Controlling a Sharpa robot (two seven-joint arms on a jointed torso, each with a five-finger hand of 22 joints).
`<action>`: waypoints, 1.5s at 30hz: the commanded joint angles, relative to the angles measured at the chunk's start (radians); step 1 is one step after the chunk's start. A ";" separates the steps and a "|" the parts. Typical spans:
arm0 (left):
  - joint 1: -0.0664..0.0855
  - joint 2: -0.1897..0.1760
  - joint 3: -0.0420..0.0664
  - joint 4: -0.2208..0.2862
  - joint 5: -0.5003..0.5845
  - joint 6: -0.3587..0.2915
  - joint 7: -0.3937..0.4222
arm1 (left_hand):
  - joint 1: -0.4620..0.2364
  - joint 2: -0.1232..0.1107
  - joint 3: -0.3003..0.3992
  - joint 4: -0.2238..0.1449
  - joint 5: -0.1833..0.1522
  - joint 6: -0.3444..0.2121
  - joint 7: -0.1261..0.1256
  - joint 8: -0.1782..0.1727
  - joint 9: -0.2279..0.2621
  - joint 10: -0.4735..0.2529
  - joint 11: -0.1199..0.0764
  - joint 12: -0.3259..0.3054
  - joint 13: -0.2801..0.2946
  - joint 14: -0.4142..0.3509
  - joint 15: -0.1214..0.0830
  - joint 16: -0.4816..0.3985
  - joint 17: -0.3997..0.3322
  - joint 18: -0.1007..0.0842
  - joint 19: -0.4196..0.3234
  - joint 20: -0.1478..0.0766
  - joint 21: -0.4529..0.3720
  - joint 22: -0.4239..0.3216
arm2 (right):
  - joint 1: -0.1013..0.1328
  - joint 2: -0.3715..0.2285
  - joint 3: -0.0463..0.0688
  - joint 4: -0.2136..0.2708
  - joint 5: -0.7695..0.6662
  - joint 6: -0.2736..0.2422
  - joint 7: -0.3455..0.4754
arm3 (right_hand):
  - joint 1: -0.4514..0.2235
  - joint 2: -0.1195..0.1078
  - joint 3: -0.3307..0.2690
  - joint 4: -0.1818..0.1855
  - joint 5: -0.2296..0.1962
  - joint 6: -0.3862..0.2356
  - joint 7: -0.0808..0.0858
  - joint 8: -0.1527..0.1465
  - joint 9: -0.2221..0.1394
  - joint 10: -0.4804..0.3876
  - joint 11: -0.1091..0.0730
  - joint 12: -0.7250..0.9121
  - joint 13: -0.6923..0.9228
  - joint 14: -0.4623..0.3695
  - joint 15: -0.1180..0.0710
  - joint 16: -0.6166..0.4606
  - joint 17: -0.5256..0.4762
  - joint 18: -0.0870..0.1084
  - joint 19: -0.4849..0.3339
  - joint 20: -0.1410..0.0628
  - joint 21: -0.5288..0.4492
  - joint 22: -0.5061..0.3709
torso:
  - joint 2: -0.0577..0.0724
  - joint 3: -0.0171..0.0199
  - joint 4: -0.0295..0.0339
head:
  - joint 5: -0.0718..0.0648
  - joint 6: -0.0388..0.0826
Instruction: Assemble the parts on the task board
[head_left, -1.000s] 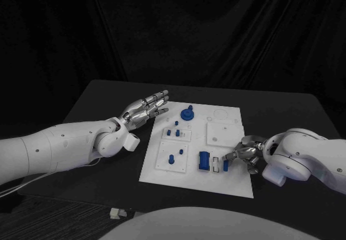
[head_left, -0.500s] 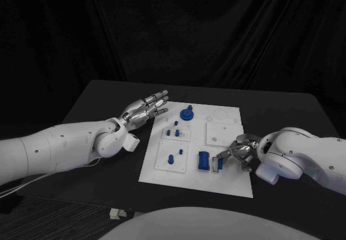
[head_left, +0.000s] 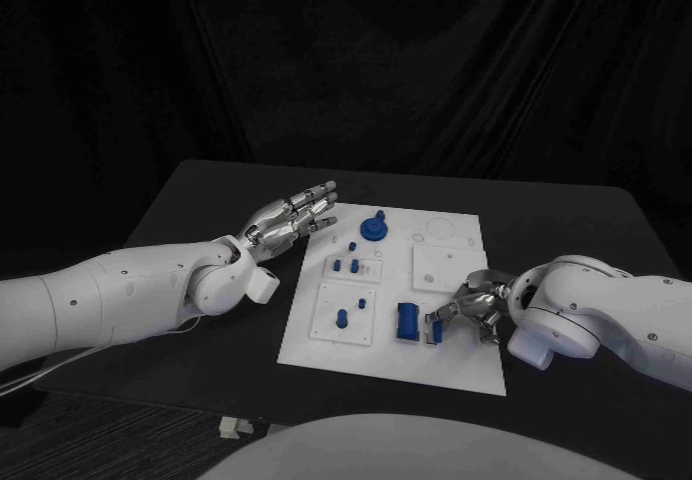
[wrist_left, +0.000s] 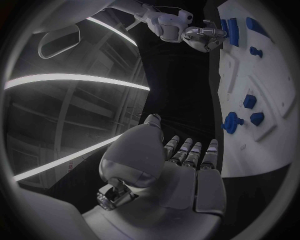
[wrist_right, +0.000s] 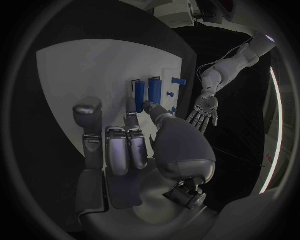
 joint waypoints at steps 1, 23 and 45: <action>-0.002 0.001 0.001 0.002 0.005 0.013 0.101 | 0.012 0.002 0.005 -0.001 0.007 0.000 0.006 0.005 0.001 -0.001 0.007 0.005 0.001 -0.001 0.007 0.004 0.001 0.014 0.000 0.005 0.004 0.001 | -0.003 0.002 0.000 -0.003 -0.027 0.033 -0.013 | -0.014 -0.003 0.002 0.006 -0.019 -0.009 0.000 0.005 -0.002 0.108 0.001 0.003 0.263 0.099 -0.001 -0.006 0.225 0.003 0.012 0.006 -0.005 0.101 | 0.000 0.0000 -0.0001 | 0.002 0.000; -0.003 0.002 0.001 0.001 0.005 0.017 0.100 | 0.013 0.002 0.006 -0.002 0.007 -0.001 0.006 0.005 0.001 -0.001 0.007 0.006 0.001 0.000 0.007 0.004 0.001 0.014 0.000 0.005 0.004 0.001 | -0.013 0.010 0.000 -0.017 -0.034 0.015 -0.014 | -0.085 -0.002 -0.030 0.082 -0.144 -0.012 0.002 0.015 -0.011 0.108 0.004 0.003 0.263 0.098 0.001 -0.006 0.223 0.004 0.012 0.009 -0.018 0.098 | 0.000 0.0000 0.0000 | 0.002 0.000; -0.005 0.004 0.001 -0.001 0.005 0.023 0.094 | 0.016 0.002 0.008 -0.003 0.010 -0.001 0.007 0.005 0.001 -0.001 0.008 0.005 0.001 0.000 0.009 0.004 0.001 0.013 0.000 0.005 0.004 0.001 | -0.014 0.010 0.000 -0.017 -0.034 0.013 -0.012 | -0.147 -0.035 -0.111 0.169 -0.318 -0.015 0.004 0.030 -0.015 0.108 0.005 0.003 0.263 0.098 0.002 -0.006 0.224 0.005 0.012 0.010 -0.026 0.097 | 0.000 0.0000 0.0001 | 0.004 0.000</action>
